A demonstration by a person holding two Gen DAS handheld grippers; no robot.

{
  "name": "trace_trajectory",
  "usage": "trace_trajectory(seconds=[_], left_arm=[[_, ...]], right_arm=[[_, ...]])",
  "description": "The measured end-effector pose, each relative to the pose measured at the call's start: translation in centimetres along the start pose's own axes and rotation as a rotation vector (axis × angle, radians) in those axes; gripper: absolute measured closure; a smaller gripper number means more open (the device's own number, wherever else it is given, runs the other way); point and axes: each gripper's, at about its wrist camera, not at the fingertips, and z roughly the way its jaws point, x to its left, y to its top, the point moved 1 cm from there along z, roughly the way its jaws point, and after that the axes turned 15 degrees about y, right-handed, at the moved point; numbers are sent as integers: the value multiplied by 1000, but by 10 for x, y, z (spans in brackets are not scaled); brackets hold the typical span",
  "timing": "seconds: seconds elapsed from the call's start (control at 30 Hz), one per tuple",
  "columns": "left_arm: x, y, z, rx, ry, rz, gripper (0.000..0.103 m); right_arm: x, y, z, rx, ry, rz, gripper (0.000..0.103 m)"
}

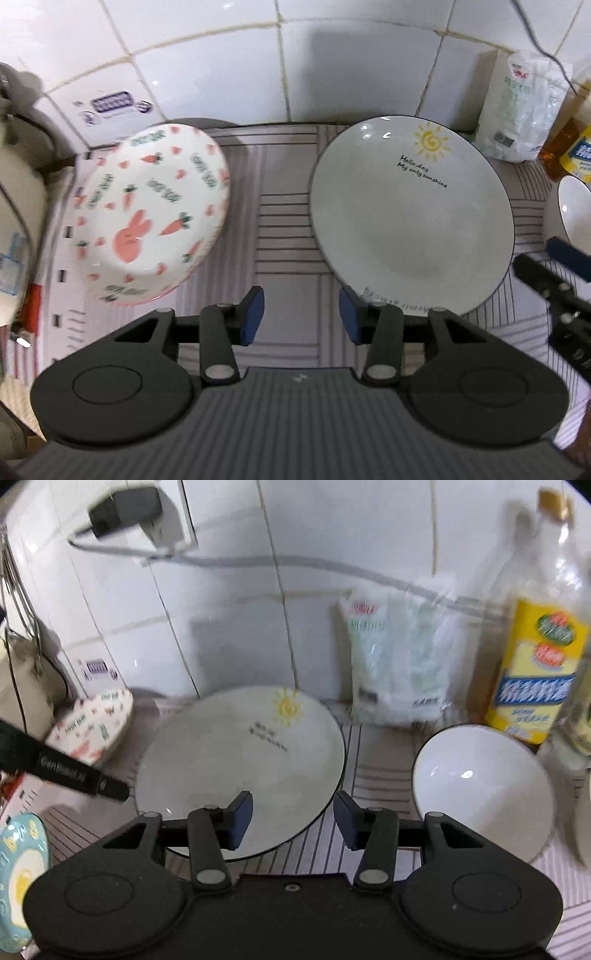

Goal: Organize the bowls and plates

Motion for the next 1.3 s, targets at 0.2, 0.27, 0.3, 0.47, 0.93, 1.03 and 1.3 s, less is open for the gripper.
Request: trace_trajectory(seconds=[0.2, 0.27, 0.3, 0.47, 0.93, 1.03, 1.3], left_arm=[[27, -25, -31, -42, 0, -1, 49], [35, -35, -41, -54, -1, 15, 45], [37, -40, -44, -47, 0, 32, 45], [58, -67, -68, -31, 2, 51, 45], [111, -132, -93, -30, 5, 75, 38], [120, -145, -95, -36, 8, 85, 38], [135, -175, -93, -36, 8, 88, 37]], right_arm=[[33, -1, -32, -36, 25, -43, 48], [47, -2, -40, -44, 33, -63, 47], [54, -3, -45, -47, 38, -71, 47], [90, -7, -72, -87, 58, -118, 47], [165, -36, -111, -90, 84, -123, 39], [181, -47, -113, -85, 85, -135, 39], [210, -72, -116, -62, 84, -132, 33]])
